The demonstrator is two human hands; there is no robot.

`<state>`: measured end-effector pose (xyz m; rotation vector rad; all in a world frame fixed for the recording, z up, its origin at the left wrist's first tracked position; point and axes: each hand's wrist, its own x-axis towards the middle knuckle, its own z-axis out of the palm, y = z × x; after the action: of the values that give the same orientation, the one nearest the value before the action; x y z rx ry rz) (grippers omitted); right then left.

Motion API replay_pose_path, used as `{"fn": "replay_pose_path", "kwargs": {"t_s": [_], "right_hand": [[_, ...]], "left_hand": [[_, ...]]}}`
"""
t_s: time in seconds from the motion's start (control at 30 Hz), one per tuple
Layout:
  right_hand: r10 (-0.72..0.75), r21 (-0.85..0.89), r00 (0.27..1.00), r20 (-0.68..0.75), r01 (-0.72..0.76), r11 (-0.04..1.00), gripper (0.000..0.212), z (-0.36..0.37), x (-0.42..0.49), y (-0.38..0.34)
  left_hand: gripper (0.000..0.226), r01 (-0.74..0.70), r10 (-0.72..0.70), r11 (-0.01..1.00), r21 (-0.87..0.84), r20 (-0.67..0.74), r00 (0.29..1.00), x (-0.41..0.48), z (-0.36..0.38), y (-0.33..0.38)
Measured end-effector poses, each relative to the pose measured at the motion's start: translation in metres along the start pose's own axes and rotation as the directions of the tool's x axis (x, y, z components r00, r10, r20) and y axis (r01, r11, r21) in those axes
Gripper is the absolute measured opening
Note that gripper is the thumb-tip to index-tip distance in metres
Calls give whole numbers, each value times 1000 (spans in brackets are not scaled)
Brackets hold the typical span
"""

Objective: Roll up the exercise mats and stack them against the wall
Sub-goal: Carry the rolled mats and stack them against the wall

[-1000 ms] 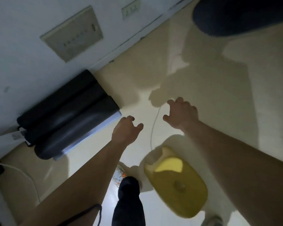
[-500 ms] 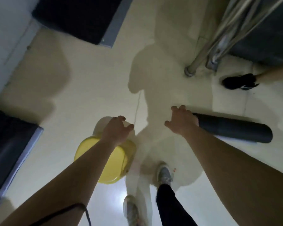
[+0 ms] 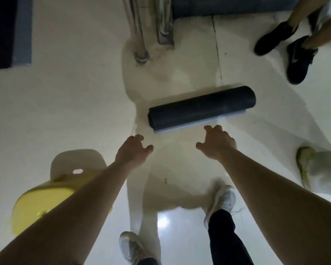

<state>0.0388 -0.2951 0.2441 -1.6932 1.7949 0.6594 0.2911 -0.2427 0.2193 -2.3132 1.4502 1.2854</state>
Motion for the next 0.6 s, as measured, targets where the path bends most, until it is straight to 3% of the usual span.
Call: {"fn": "replay_pose_path", "kwargs": {"t_s": [0.27, 0.47, 0.6], "right_hand": [[61, 45, 996, 60, -63, 997, 71, 0, 113, 145], [160, 229, 986, 46, -167, 959, 85, 9, 219, 197], [241, 342, 969, -54, -209, 916, 83, 18, 302, 220]], "left_hand": [[74, 124, -125, 990, -71, -7, 992, 79, 94, 110], [97, 240, -255, 963, -119, -130, 958, 167, 133, 138], [108, 322, -375, 921, -219, -280, 884, 244, 143, 129]]}}
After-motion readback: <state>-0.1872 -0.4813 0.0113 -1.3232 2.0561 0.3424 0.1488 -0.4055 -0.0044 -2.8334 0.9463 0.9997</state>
